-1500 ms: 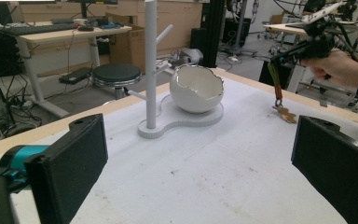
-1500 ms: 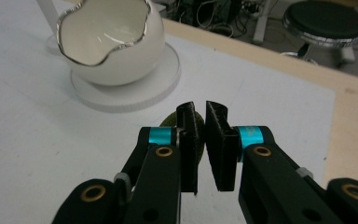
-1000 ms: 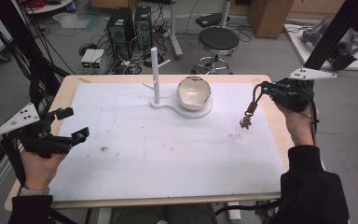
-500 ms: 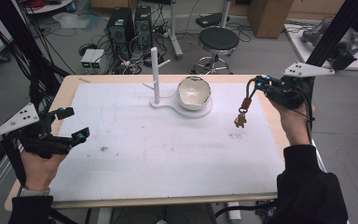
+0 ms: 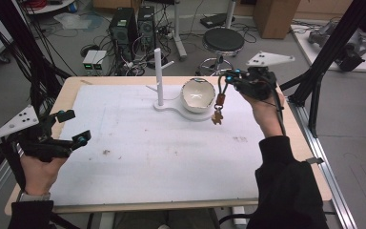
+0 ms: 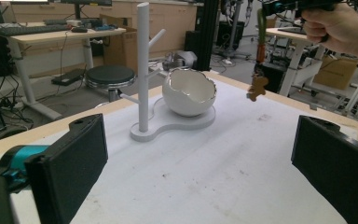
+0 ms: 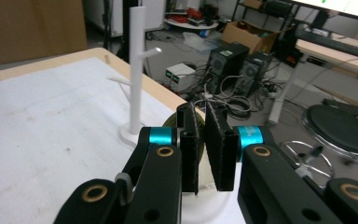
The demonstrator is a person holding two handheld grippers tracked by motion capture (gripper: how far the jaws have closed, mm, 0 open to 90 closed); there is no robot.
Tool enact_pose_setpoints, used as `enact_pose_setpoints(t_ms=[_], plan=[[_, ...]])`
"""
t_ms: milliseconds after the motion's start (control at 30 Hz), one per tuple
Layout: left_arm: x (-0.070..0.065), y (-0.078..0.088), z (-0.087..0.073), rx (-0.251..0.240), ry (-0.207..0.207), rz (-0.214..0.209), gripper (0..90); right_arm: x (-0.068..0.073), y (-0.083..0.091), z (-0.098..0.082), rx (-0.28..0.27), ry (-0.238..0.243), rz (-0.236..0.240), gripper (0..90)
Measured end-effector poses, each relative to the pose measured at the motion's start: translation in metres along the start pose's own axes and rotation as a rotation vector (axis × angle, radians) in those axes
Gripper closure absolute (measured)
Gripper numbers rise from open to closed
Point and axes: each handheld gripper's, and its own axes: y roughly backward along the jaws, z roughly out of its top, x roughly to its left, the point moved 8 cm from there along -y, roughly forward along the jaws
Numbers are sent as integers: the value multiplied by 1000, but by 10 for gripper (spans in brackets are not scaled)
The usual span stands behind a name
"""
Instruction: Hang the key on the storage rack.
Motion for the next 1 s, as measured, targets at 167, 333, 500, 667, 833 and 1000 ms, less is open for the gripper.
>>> enact_pose_setpoints(t_ms=[167, 333, 500, 667, 833, 1000], plan=[[1, 14, -2, 5, -3, 18, 39, 20, -28, 7, 10, 19, 33, 844], [2, 25, -5, 4, 4, 38, 39, 34, -51, 10, 18, 25, 62, 843], [3, 35, -14, 13, 25, 71, 39, 57, -86, 12, 44, 46, 119, 844], [6, 40, -25, 16, 60, 107, 39, 74, -109, 16, 52, 75, 148, 844], [1, 45, -30, 42, 51, 101, 39, 95, -135, 25, 45, 85, 184, 844], [-4, 49, -32, 54, 43, 106, 39, 101, -150, 27, 46, 77, 198, 844]])
